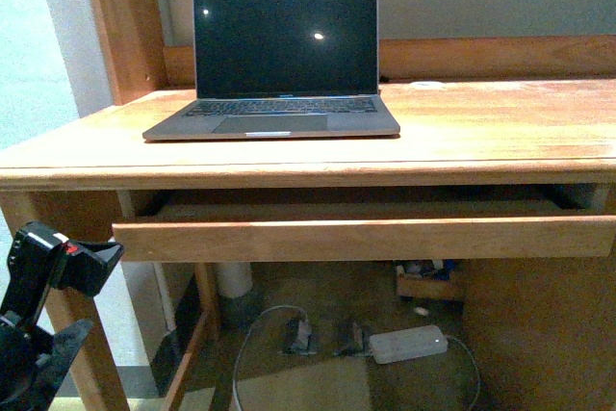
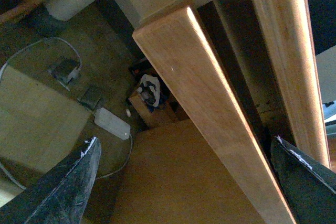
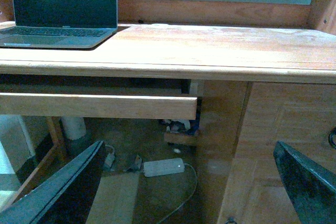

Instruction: Place mouse

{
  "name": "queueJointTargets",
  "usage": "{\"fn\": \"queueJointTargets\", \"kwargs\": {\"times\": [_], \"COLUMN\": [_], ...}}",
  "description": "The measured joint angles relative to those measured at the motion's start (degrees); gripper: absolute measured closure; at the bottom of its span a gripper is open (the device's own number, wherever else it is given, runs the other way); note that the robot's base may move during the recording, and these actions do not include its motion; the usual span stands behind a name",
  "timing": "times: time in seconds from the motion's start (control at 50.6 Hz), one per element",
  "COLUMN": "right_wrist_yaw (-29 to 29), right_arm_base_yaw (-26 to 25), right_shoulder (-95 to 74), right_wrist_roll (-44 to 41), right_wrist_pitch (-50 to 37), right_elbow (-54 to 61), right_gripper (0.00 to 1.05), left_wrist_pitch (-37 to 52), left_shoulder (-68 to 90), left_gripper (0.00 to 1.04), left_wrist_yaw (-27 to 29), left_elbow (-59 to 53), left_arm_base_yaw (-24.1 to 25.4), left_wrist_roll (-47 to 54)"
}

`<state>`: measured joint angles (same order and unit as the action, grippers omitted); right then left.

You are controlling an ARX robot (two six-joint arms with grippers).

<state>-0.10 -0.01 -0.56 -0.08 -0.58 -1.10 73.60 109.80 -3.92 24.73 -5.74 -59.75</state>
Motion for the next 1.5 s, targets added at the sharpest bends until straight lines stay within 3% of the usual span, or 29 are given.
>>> {"fn": "queueJointTargets", "kwargs": {"times": [0.415,0.988,1.502], "right_wrist_yaw": [0.0,0.02,0.02], "right_arm_base_yaw": [0.0,0.0,0.0], "right_shoulder": [0.0,0.0,0.0], "right_wrist_roll": [-0.02,-0.02,-0.02], "right_wrist_pitch": [0.0,0.0,0.0], "right_elbow": [0.0,0.0,0.0], "right_gripper": [0.07,0.07,0.07], "left_wrist_pitch": [0.09,0.09,0.17], "left_shoulder": [8.07,16.04,19.56], "left_gripper": [0.07,0.07,0.07], "left_wrist_yaw": [4.44,13.33,17.92], "left_elbow": [9.64,20.37,24.98], "left_arm_base_yaw": [-4.72,-6.6,-7.28], "left_wrist_roll": [-5.27,-6.29,-6.71]}}
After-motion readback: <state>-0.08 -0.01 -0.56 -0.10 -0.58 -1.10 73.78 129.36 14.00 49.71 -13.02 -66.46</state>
